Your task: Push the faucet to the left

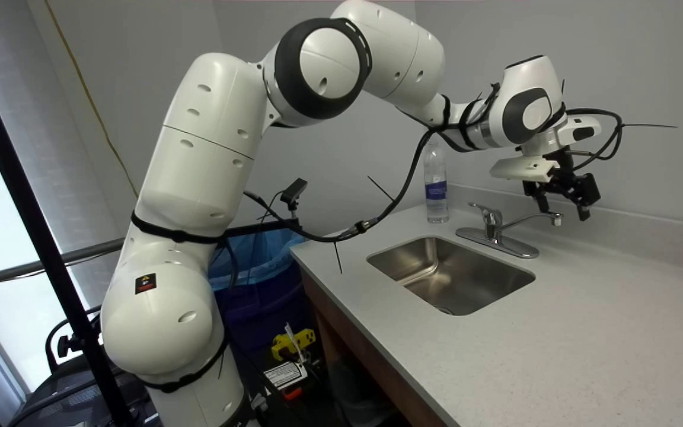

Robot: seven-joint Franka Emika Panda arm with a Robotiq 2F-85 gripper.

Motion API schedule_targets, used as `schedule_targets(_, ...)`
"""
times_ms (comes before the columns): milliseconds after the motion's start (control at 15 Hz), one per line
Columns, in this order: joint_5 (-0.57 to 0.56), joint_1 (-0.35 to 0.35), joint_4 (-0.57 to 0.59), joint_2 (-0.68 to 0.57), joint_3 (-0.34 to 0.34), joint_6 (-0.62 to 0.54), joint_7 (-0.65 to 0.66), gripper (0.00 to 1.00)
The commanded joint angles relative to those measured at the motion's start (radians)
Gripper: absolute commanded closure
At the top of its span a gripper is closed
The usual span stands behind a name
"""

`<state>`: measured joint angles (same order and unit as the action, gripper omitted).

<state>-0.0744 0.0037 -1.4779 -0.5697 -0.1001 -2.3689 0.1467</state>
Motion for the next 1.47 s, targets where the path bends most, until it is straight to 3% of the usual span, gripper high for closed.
schedule_targets(0,-0.005,-0.021,-0.028,0.027,0.002,0.012,-0.03,0.0)
schedule_targets(1000,0.042,-0.105,-0.36,0.289,0.067,0.028,-0.364,0.0)
schedule_targets(1400,0.02,-0.083,-0.479,0.341,0.065,0.009,-0.371,0.0)
